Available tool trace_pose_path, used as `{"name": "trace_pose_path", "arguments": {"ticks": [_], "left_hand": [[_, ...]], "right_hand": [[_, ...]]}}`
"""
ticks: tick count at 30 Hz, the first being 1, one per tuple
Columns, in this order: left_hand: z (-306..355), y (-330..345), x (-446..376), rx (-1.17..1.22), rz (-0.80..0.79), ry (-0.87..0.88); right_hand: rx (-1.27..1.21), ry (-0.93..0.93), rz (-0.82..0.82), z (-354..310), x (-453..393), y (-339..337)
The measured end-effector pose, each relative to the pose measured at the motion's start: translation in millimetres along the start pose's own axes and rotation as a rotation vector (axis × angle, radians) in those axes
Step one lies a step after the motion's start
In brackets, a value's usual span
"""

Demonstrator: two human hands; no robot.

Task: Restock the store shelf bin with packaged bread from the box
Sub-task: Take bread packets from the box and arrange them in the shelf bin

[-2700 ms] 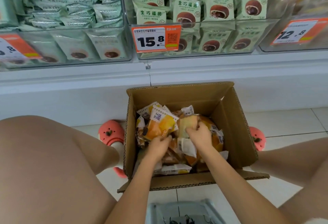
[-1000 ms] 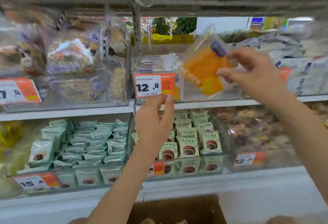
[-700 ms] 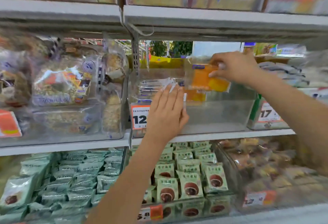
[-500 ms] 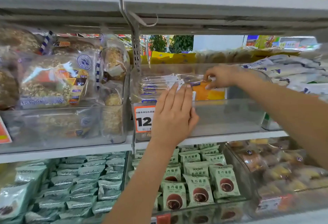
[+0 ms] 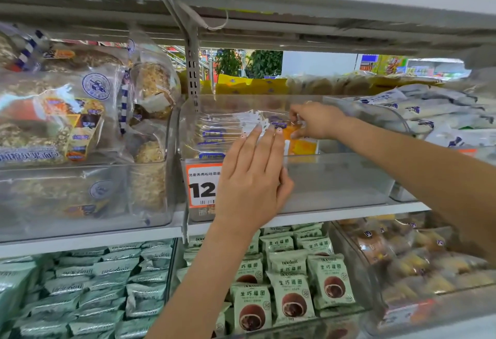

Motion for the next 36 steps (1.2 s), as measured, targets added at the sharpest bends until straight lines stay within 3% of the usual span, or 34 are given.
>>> {"name": "trace_pose_path", "arguments": {"ticks": [5, 10, 12, 15, 21, 24, 29, 32, 36], "left_hand": [[0.1, 0.1, 1.2, -0.007, 0.009, 0.001], [-0.8, 2.9, 0.3, 0.010, -0.050, -0.003], [-1.6, 3.9, 0.5, 0.034, -0.090, -0.005], [-0.6, 4.9, -0.3, 0.056, -0.158, 0.005], [12.1, -21.8, 15.4, 0.184, -0.184, 0.000], [49.7, -52.5, 69.4, 0.365, -0.179, 0.115], [99.5, -63.1, 191.9, 0.482, -0.472, 0.196], [112.0, -66.5, 256.1, 0.507, -0.699, 0.092], [120.2, -69.5, 358.0, 0.519, -1.144, -0.152]], "right_hand": [[0.041, 0.056, 0.056, 1.1, 6.9, -11.3], [-0.305, 0.080, 0.333, -1.1, 36.6, -64.2], [-0.446, 0.058, 0.438, -7.3, 64.3, -85.7], [-0.443, 0.007, 0.582, -23.2, 120.9, -108.3], [-0.495, -0.019, 0.707, -41.9, 232.4, -96.4], [-0.517, 0.004, 0.650, -59.0, 278.7, -49.0], [-0.594, 0.033, 0.350, -97.9, 339.1, 72.4], [-0.637, 0.073, 0.113, -120.2, 374.1, 152.5], [-0.744, 0.187, -0.175, -146.2, 430.3, 238.5]]}}
Point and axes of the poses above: each hand's wrist, its own x-axis away from the middle knuckle, its own y-axis out of the palm, z = x × y, the point moved 10 cm from there along -x, towards the middle knuckle, and after that the axes turned 1 degree about z, right-handed, at the moved point
